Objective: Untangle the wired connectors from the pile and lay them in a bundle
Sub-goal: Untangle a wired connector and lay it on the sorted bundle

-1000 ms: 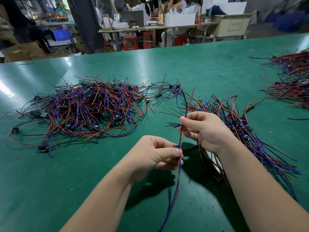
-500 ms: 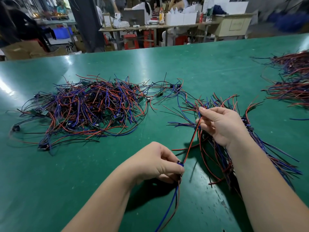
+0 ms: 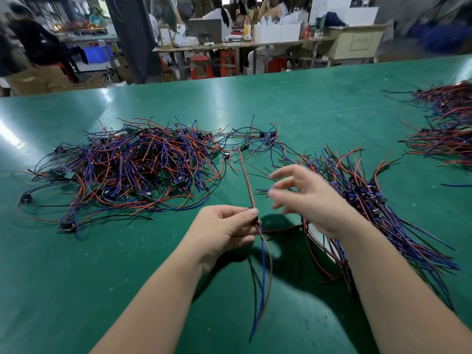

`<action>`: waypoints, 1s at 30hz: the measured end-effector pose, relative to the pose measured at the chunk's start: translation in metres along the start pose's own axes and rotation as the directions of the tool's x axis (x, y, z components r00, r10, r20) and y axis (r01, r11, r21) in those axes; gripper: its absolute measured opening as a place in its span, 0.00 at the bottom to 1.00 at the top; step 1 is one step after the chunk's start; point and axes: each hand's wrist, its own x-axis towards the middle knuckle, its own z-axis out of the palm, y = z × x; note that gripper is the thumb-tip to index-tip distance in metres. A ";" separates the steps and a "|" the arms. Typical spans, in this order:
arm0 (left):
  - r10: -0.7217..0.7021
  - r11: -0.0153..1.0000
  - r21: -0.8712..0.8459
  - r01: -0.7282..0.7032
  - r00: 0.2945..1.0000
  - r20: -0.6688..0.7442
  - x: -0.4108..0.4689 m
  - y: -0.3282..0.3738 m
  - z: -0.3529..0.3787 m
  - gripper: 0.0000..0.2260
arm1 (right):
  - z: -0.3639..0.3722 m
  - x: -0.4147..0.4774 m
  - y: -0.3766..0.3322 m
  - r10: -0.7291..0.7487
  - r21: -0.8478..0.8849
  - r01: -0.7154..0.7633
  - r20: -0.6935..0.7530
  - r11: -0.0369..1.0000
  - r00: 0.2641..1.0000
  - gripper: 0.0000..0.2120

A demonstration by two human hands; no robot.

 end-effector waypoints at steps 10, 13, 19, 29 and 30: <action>0.040 0.997 -0.063 -0.045 0.996 -0.083 0.008 0.002 -0.003 0.10 | 0.018 -0.006 -0.007 -0.240 -0.210 0.228 -0.035 0.951 0.970 0.11; 0.297 0.924 0.333 -0.185 0.899 -0.323 0.015 0.003 -0.022 0.06 | -0.007 0.001 -0.007 -0.216 -0.133 0.180 -0.354 0.975 0.910 0.13; 0.629 0.421 0.900 0.113 0.678 -0.379 0.021 0.009 -0.069 0.11 | -0.066 0.003 0.006 -0.227 -0.488 -0.215 -0.695 0.846 0.683 0.08; 0.489 0.233 0.905 0.356 0.762 -0.425 0.026 0.001 -0.073 0.15 | -0.067 0.005 0.014 -0.080 -0.664 -0.405 -0.573 0.628 0.816 0.08; 0.487 0.248 0.899 0.362 0.756 -0.438 0.027 0.001 -0.074 0.14 | -0.064 0.004 0.013 -0.091 -0.668 -0.403 -0.575 0.625 0.813 0.08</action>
